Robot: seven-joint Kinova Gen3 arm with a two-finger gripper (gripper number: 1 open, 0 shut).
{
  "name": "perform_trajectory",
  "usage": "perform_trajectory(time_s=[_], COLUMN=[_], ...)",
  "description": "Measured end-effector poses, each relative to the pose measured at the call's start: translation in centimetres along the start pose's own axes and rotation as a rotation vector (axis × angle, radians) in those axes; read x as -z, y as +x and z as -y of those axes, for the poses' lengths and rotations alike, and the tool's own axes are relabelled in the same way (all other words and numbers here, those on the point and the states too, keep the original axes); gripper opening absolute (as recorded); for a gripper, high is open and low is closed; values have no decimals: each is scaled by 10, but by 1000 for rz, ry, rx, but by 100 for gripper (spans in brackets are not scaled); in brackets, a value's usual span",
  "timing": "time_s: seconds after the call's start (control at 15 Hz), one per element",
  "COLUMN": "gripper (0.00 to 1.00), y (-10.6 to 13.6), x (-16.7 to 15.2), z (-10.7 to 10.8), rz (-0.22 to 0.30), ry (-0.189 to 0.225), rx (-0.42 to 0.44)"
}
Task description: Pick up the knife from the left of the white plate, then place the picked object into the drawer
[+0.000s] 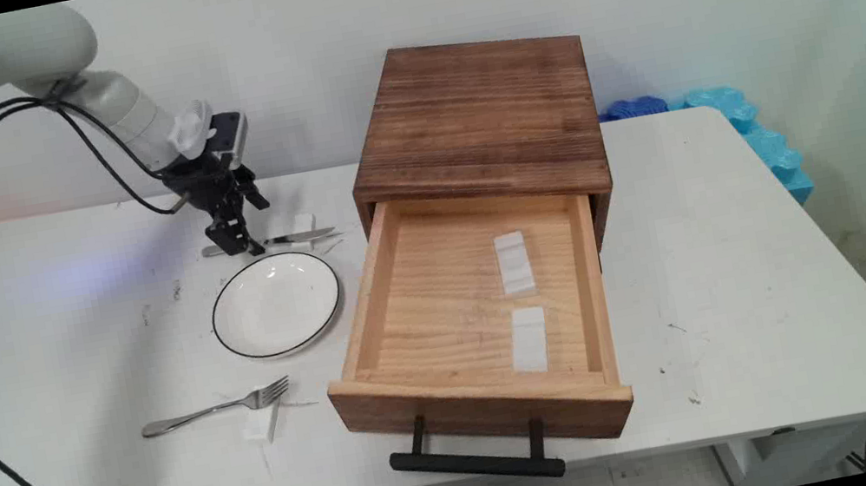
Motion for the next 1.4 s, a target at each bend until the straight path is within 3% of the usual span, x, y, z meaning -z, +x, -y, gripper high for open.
perform_trajectory(time_s=[0.8, 0.87, 1.4], gripper=[100, 0, 0], y=[9, 9, 9], x=[-18, -19, -24], z=[5, 5, 2], rz=[-2, -2, 9], ry=[-15, -15, -24], rx=[4, 4, 1])
